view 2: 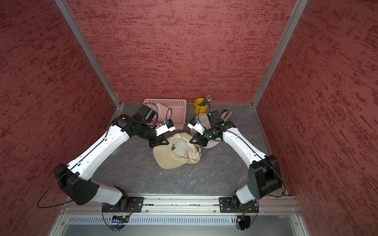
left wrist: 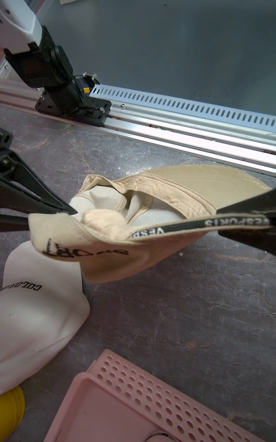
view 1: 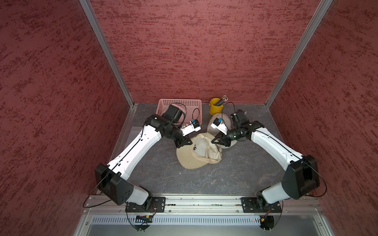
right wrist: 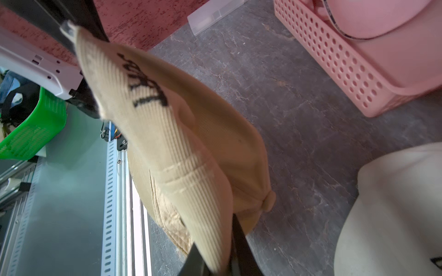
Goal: Turn the baseball cap inside out
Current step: Turn over the baseball cap.
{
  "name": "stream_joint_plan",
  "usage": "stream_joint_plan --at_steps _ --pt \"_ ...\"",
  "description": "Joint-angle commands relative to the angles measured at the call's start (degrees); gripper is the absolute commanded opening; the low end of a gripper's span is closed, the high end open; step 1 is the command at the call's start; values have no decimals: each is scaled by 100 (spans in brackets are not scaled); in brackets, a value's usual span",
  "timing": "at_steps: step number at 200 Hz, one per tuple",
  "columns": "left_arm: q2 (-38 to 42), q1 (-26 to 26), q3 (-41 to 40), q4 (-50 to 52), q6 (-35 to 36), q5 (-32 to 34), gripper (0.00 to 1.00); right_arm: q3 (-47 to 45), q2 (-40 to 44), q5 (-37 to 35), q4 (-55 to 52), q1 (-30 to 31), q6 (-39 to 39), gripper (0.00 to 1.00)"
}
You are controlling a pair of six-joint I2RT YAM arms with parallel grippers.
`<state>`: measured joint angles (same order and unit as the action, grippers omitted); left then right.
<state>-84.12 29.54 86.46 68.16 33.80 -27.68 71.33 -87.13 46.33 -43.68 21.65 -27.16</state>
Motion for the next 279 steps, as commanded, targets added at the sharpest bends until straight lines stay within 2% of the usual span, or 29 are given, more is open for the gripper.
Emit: stream_joint_plan --at_steps 1,38,55,80,113,128,136,144,164,176,188,208,228,279 --pt "-115 -78 247 -206 -516 324 0 229 -21 -821 494 -31 755 10" --pt "-210 -115 238 -301 -1493 734 0 464 -14 -2464 1594 23 2812 8" --pt "-135 -55 159 -400 -1880 779 0 676 -111 -4030 1783 335 3641 6" --pt "-49 58 83 -556 -2439 826 0 831 -271 -6135 2020 941 4292 7" --pt "-8 67 -18 -572 -2921 952 0 844 -473 -7852 2484 1364 4803 11" --pt "41 54 -152 -597 -3011 901 0 981 -584 -8232 2521 1395 4902 11" --pt "68 60 -248 -652 -3043 868 0 1009 -608 -8207 2682 1417 4863 15" --pt "113 31 -339 -736 -3091 896 0 998 -625 -7848 2953 1438 4658 20" --pt "384 -310 -526 -1160 -3296 1042 0 1184 -820 -5871 3007 1438 4070 47" --pt "630 -695 -641 -1572 -3424 804 0 1284 -922 -4760 2793 1439 3769 53" --pt "862 -994 -726 -1934 -3456 510 0 1370 -971 -4038 2450 1433 3597 57" --pt "994 -1293 -579 -2067 -3412 110 0 1385 -829 -3769 1968 1403 3537 63" --pt "920 -1410 -363 -1843 -3257 44 0 1253 -447 -3643 1798 1260 3664 67" --pt "1040 -1727 -460 -1946 -2963 -354 0 321 338 -2756 2232 46 4460 71"
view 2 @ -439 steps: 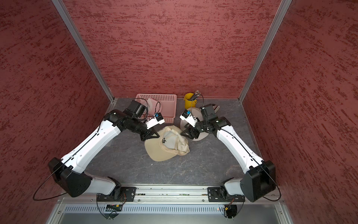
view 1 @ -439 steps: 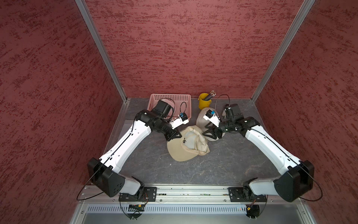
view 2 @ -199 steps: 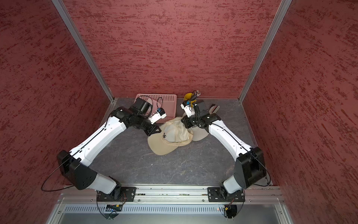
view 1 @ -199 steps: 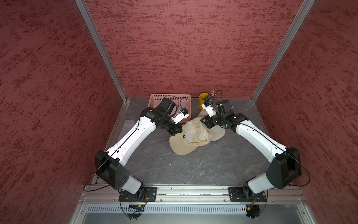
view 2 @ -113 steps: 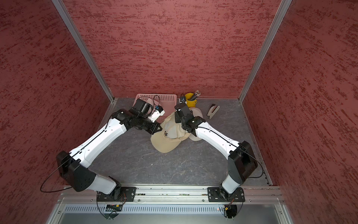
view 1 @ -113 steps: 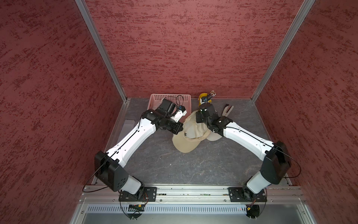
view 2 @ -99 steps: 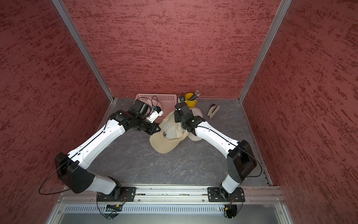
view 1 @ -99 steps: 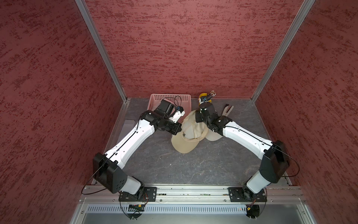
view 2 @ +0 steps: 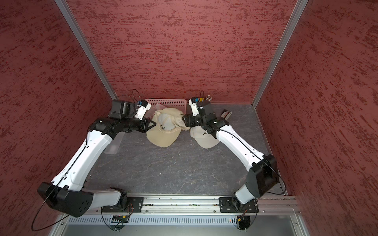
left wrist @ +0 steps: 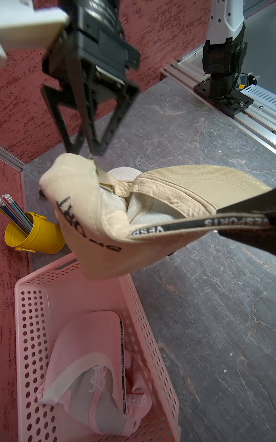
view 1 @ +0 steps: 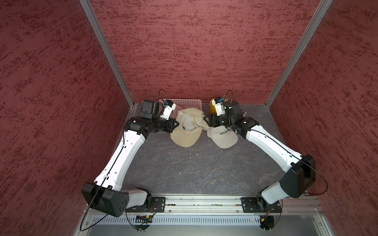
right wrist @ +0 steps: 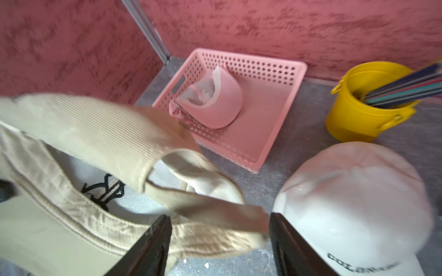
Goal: Turn the baseball cap inside out
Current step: Turn over the baseball cap.
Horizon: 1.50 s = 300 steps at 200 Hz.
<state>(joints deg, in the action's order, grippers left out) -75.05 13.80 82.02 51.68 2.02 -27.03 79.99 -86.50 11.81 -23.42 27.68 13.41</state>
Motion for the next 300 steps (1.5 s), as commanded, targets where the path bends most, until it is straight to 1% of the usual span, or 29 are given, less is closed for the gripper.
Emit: stream_joint_plan --at_steps 1,11,26,47,65,85,113,117,133,144,152,172,184,199,205,216,229,244,259,271,288,300 --pt "136 -160 -18 -307 222 -432 0 -558 323 728 219 -586 410 71" --pt "169 -185 -36 -324 307 -528 0 -739 481 1000 304 -780 403 71" --pt "199 -211 -34 -366 374 -574 0 -941 558 1347 388 -914 285 71" --pt "211 -229 -39 -529 333 -710 0 -1153 589 2128 708 -939 177 70" --pt "178 -231 2 -613 280 -896 0 -1386 608 2595 1164 -939 187 70" --pt "165 -229 8 -700 248 -1060 0 -1437 528 2806 1380 -940 158 69" --pt "226 -233 -45 -851 193 -1238 0 -1315 335 2730 1407 -940 160 67" --pt "235 -229 -46 -861 183 -1265 0 -1316 190 2737 1460 -936 182 67" --pt "279 -226 -63 -929 139 -1316 0 -1331 76 2786 1697 -940 310 65" --pt "317 -229 -93 -979 113 -1372 0 -1328 -17 2809 1806 -939 387 60" --pt "340 -229 -107 -1015 105 -1392 0 -1317 -58 2827 1881 -940 439 53" --pt "334 -212 -116 -953 129 -1345 0 -1382 10 2767 2137 -930 609 29" --pt "309 -179 -133 -877 184 -1150 0 -1398 118 2625 2201 -933 708 19" --pt "251 -84 -200 -836 203 -788 0 -1360 274 2309 2164 -924 865 12" --pt "226 -27 -235 -838 206 -644 0 -1337 277 2113 2119 -931 920 9" --pt "175 59 -333 -889 109 -275 0 -1278 527 1699 1969 -927 998 6" --pt "78 143 -441 -936 -73 7 0 -1052 598 1088 1480 -903 1022 4" --pt "-54 238 -539 -968 -260 303 0 -721 600 277 818 -745 808 4" --pt "-159 425 -631 -1006 -381 637 0 -384 486 -369 220 -492 546 5" --pt "-256 615 -675 -1019 -487 924 0 -41 337 -949 -326 -209 330 6" --pt "-431 851 -676 -961 -710 1457 0 506 -230 -1976 -1124 307 102 7" --pt "-493 935 -690 -932 -826 1733 0 702 -489 -2386 -1346 526 94 10"
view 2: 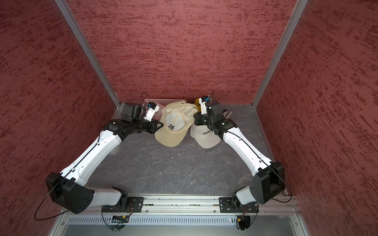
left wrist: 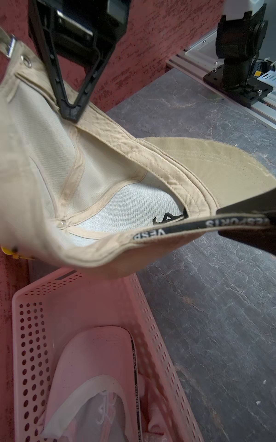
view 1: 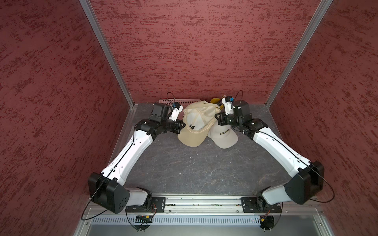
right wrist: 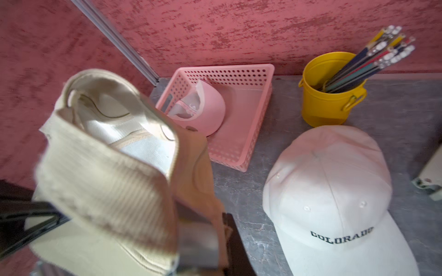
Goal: Turn the baseball cap inside out
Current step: Turn over the baseball cap.
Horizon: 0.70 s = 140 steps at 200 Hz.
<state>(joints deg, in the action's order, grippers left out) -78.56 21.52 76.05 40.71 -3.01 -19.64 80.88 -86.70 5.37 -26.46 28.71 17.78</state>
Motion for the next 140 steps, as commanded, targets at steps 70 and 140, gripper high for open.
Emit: stream_joint_plan --at_steps 70,140 --pt "327 305 -402 497 -433 148 0 163 -182 -1400 -782 558 -756 51" --pt "5 18 -344 990 -490 -676 0 -726 956 325 -652 893 -2858 64"
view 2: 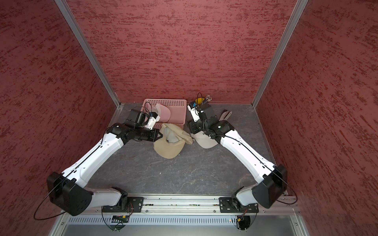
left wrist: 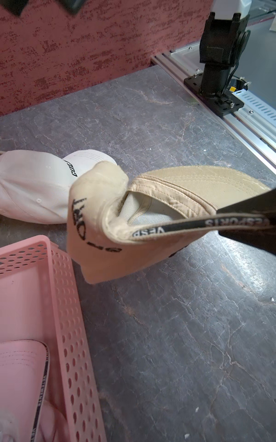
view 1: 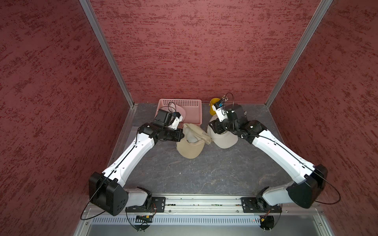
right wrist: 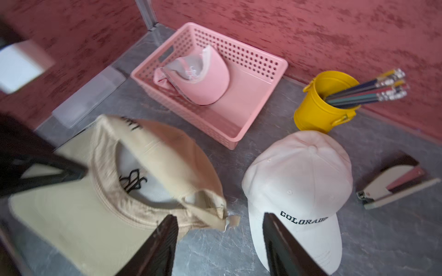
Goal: Turn the baseball cap inside out
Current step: Turn over the baseball cap.
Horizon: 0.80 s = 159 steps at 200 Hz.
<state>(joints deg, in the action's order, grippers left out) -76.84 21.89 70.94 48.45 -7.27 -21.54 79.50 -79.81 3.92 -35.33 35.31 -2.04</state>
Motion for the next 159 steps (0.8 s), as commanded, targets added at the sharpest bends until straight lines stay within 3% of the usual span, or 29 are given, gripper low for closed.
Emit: stream_joint_plan --at_steps 1,64,126,159 --pt "-175 -18 176 226 -64 -498 0 -605 275 460 263 250 -876 64" --pt "-357 32 367 422 -235 -1004 0 -1543 42 -542 2544 1030 -1301 69" --pt "-304 187 465 526 -249 -1151 0 -1265 -872 -1461 2979 1125 -1653 74" --pt "-226 236 451 617 -179 -1191 0 -1062 -1177 -1839 3016 1101 -1788 65"
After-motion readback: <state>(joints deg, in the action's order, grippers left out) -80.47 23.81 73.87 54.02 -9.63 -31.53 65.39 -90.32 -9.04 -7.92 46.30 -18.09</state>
